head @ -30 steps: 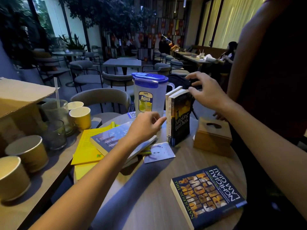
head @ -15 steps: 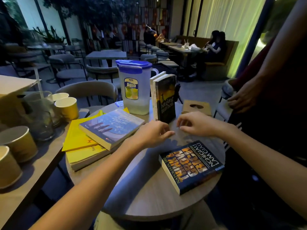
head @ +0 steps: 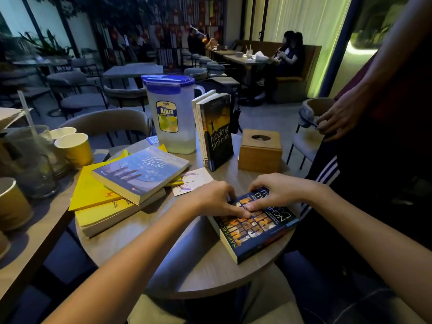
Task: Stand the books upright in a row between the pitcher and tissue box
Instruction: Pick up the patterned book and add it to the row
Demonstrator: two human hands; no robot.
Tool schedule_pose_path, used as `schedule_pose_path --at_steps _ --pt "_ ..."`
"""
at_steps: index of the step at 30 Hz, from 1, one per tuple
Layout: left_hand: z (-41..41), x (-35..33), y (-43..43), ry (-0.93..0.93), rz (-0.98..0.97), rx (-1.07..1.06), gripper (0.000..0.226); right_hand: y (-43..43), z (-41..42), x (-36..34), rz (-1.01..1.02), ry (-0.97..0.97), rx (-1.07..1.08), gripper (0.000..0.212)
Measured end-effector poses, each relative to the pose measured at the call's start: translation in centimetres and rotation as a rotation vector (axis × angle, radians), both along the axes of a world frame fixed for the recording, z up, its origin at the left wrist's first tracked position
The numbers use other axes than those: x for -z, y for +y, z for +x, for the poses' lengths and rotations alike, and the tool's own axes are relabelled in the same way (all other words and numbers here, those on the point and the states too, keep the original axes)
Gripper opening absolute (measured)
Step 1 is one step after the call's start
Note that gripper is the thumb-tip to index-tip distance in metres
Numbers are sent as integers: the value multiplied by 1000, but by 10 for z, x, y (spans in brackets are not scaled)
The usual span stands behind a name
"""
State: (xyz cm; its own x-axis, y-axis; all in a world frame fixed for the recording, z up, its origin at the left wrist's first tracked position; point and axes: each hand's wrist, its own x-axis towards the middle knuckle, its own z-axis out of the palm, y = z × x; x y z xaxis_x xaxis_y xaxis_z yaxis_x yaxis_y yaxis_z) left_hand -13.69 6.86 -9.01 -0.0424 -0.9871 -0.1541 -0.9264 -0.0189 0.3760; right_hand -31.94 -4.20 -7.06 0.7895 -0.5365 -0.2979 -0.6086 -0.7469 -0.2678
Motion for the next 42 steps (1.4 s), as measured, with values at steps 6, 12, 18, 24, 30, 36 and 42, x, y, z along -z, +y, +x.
schedule_pose_path --at_steps 6,12,18,24,30,36,42 --pt "1 2 12 53 -3 -58 62 2 4 2 103 -61 -7 45" --pt "14 7 25 136 -49 -139 62 0 8 3 156 -119 -36 38" --pt "39 4 32 194 54 -180 61 -5 16 -3 181 -145 -53 39" --pt "55 -2 39 594 -18 -273 44 -9 26 0 187 -448 -44 29" --pt "62 -31 37 719 -193 -358 25 8 46 -12 33 -501 -118 45" --pt "62 -91 12 346 -316 -338 39 34 61 -35 157 -556 -165 107" --pt "41 -98 -5 275 -399 -350 37 36 61 -23 138 -665 -55 143"
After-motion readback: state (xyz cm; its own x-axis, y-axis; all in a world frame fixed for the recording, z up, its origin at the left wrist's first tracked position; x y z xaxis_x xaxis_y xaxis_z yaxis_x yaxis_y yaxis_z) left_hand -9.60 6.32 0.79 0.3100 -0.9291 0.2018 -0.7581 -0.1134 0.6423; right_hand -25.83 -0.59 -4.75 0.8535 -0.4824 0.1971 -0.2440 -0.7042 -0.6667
